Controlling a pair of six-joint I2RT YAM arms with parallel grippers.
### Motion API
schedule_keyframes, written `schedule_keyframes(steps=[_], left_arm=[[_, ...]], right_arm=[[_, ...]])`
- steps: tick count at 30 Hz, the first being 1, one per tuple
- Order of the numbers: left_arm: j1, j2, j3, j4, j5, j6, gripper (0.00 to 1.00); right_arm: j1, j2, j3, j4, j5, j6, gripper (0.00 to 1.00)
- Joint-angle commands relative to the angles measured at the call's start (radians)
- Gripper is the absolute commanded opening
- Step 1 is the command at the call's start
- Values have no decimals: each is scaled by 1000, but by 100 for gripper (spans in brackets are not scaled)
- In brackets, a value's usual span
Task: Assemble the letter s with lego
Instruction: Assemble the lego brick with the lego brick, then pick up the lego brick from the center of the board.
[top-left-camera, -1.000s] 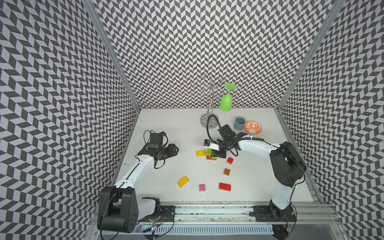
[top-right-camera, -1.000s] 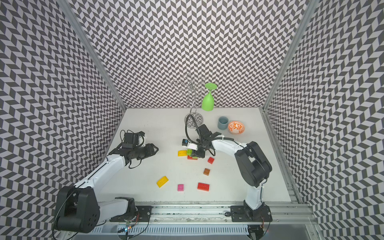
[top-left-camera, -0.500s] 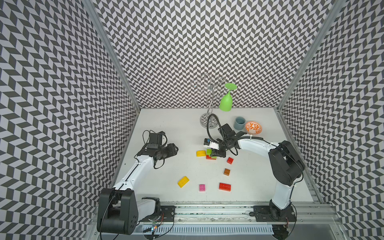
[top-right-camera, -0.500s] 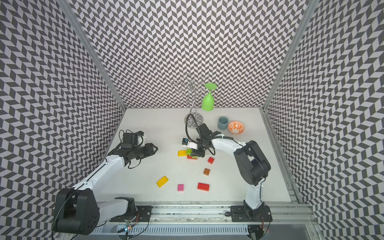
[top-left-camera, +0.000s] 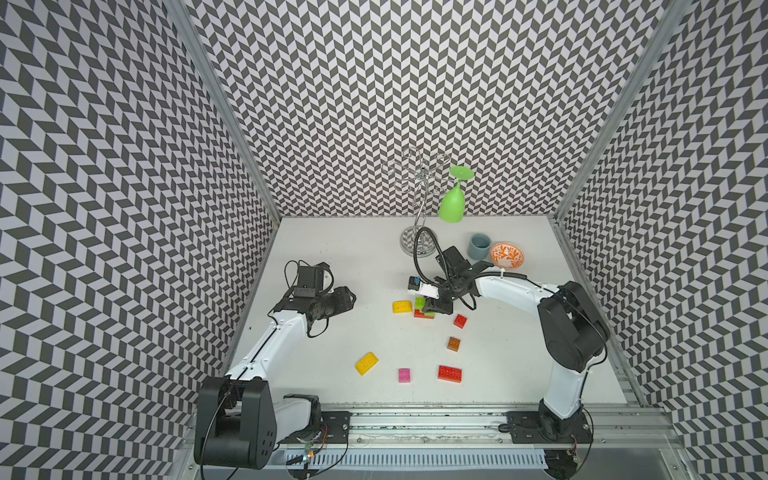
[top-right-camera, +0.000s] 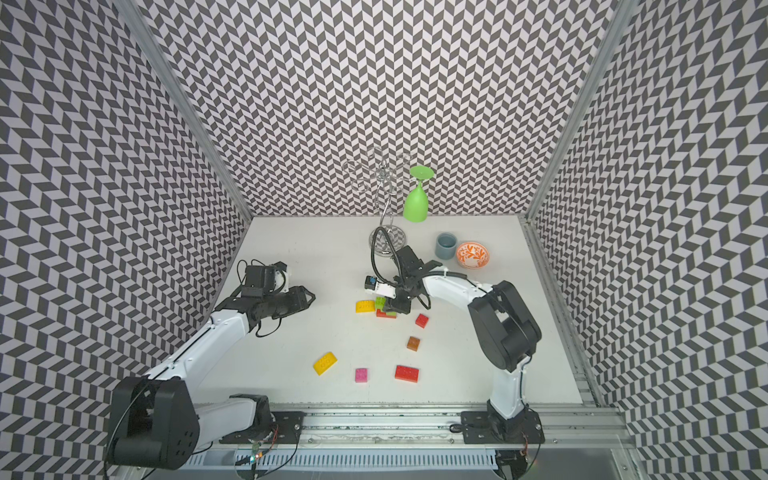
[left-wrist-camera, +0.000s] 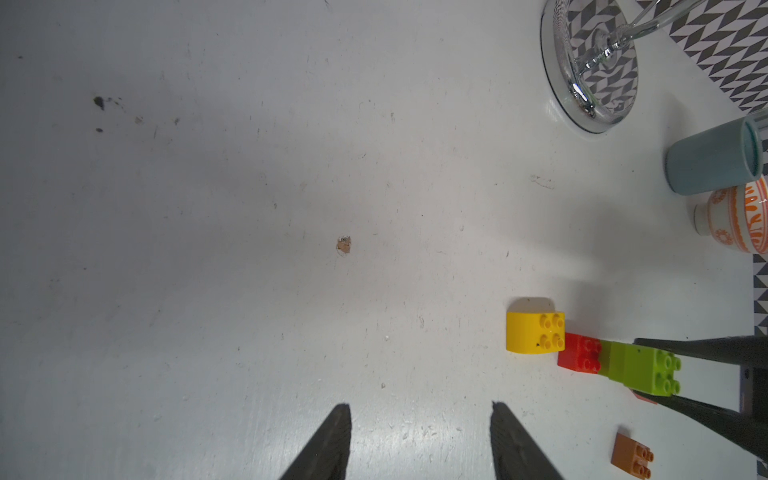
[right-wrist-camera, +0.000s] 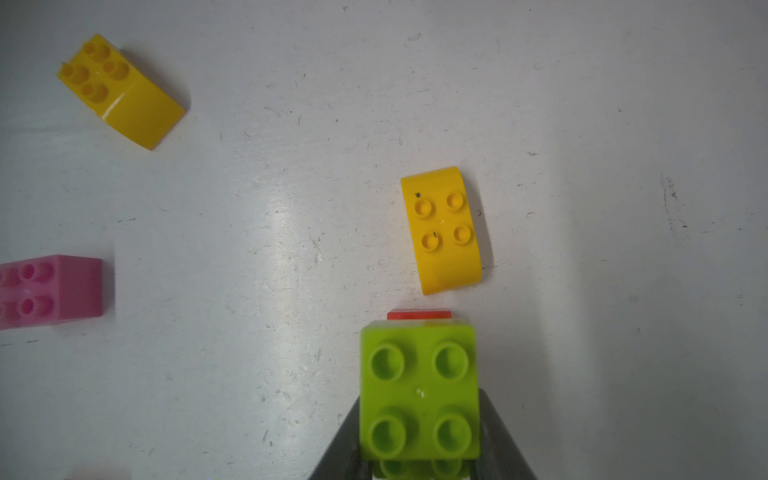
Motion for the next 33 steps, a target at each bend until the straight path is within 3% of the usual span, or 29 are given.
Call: schedule_keyframes(steps=[1, 9, 15, 22, 33], left_arm=[[6, -14, -10, 17, -3, 4, 56], [6, -14, -10, 17, -2, 4, 56], [11, -22, -10, 18, -2, 4, 56], [38, -54, -13, 27, 3, 1, 56], [94, -123, -24, 44, 5, -3, 55]], right_arm=[[-3, 0, 3, -47, 21, 8, 43], [-4, -38, 28, -39, 32, 26, 61], [10, -206, 7, -33, 108, 32, 72], [190, -446, -217, 245, 26, -54, 73], [422, -139, -199, 475, -97, -14, 70]])
